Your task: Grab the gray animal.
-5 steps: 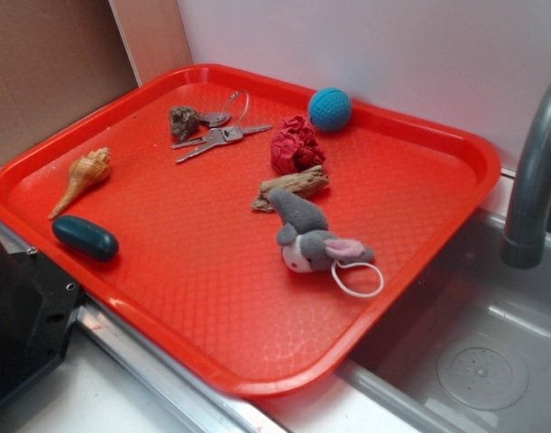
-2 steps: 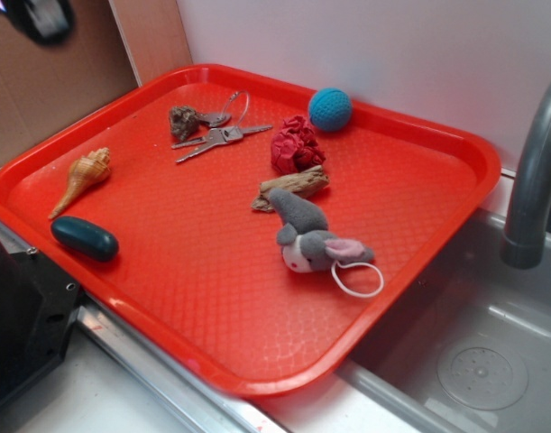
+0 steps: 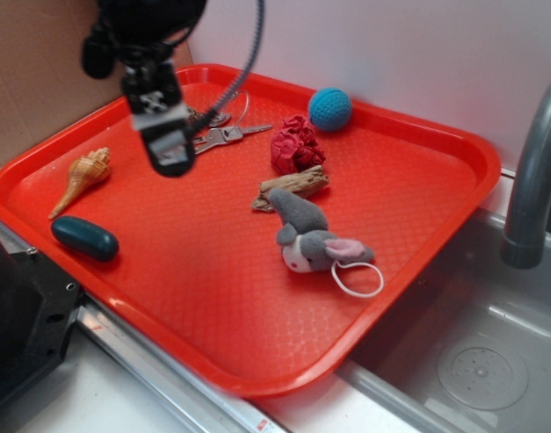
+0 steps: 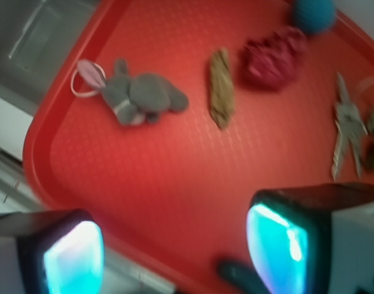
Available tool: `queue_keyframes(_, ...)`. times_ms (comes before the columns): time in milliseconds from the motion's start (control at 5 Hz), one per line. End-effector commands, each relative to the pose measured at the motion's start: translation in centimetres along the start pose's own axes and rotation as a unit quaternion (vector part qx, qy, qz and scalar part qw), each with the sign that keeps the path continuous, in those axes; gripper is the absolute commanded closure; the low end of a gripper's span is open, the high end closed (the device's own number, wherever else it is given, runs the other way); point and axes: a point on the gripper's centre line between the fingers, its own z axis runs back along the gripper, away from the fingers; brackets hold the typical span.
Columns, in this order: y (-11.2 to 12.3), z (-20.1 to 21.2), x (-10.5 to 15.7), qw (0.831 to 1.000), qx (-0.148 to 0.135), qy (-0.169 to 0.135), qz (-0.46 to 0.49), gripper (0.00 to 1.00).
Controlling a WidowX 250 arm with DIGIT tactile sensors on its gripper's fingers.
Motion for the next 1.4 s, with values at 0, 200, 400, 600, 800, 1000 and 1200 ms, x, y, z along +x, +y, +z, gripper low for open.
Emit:
queue_keyframes(0, -3.1, -1.4, 4.8, 0.993, 0.019, -0.027, -0.110, 0.00)
queue_keyframes(200, -4.7, -3.8, 2.7, 0.983, 0.041, -0.015, -0.179, 0.00)
queue_keyframes(400, -3.9, -5.7, 2.4, 0.977, 0.072, -0.031, -0.199, 0.00)
queue_keyframes(600, -1.6, -8.1, 5.7, 0.980, 0.055, -0.001, -0.191, 0.00)
queue_keyframes(800, -1.3, -9.3, 6.8, 0.981, 0.051, 0.012, -0.187, 0.00)
queue_keyframes(1000, -1.1, -9.6, 7.8, 0.981, 0.045, 0.018, -0.187, 0.00)
queue_keyframes(1200, -1.4, -9.5, 7.4, 0.982, 0.028, 0.017, -0.188, 0.06)
